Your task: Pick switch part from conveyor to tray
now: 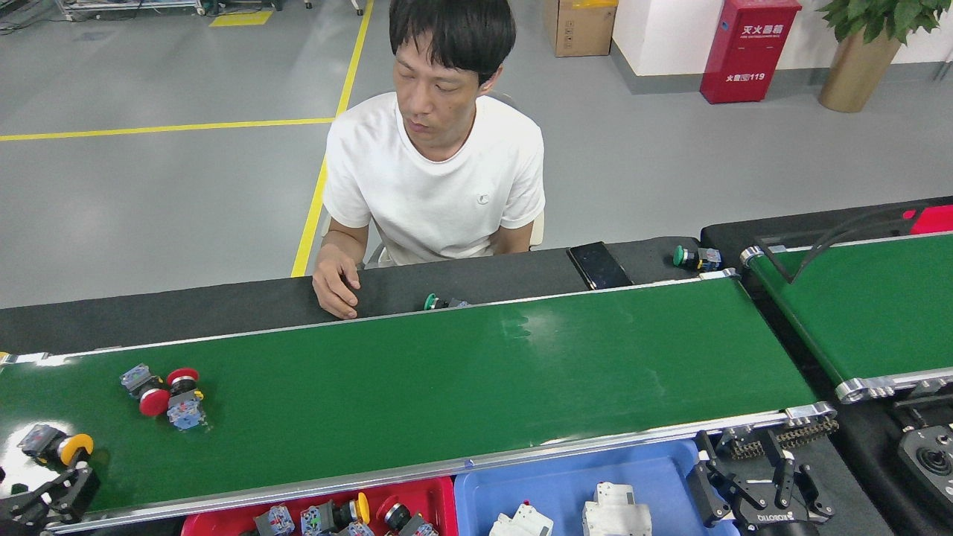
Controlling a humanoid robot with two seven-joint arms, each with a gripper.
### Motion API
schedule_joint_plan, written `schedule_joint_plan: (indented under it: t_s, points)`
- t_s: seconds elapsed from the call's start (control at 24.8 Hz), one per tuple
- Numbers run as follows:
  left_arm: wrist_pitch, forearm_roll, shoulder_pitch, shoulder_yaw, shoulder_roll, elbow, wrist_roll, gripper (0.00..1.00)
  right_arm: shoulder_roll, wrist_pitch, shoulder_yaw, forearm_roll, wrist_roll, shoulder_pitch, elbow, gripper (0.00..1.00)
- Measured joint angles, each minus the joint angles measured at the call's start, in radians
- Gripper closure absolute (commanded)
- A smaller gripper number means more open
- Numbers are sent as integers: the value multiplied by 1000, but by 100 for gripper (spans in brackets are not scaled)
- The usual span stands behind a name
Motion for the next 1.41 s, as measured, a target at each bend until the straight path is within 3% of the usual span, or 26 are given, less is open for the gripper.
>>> schedule_joint_plan:
  t_s: [0.12, 0.2, 0.24, 0.44, 0.73, 0.85, 0.93, 1.13, 1.25, 1.41]
  points:
    - [2, 0, -105, -37, 55, 179, -3, 1, 0, -5, 0, 0, -1, 0, 0, 6]
    - [5, 0, -181, -69, 77, 284, 1, 9, 0, -7, 1, 0, -1, 0, 0, 6]
    - [7, 2, -209, -80, 85, 326, 4, 19, 0, -8, 1, 0, -1, 0, 0, 6]
    - [2, 9, -279, -132, 99, 421, 48, 95, 0, -11, 2, 0, -1, 0, 0, 6]
    - [-37, 65, -266, -145, 84, 377, 60, 96, 0, -11, 3, 0, -2, 1, 5, 6]
    - [-60, 118, -146, -142, 73, 169, 63, 95, 0, -11, 1, 0, -2, 6, 6, 6]
    - [-71, 163, -7, -141, 56, -38, 64, 94, 0, -12, -3, 0, -2, 10, 6, 6]
    - [-83, 167, 258, -151, -53, -498, 66, 93, 0, -13, -24, 0, -2, 16, 6, 6]
    - [-106, 98, 354, -219, -106, -666, 66, 91, 0, -14, -45, -1, -2, 38, 6, 6]
    - [-150, 11, 379, -351, -132, -749, 76, 86, 0, -16, -80, -4, -2, 59, 5, 6]
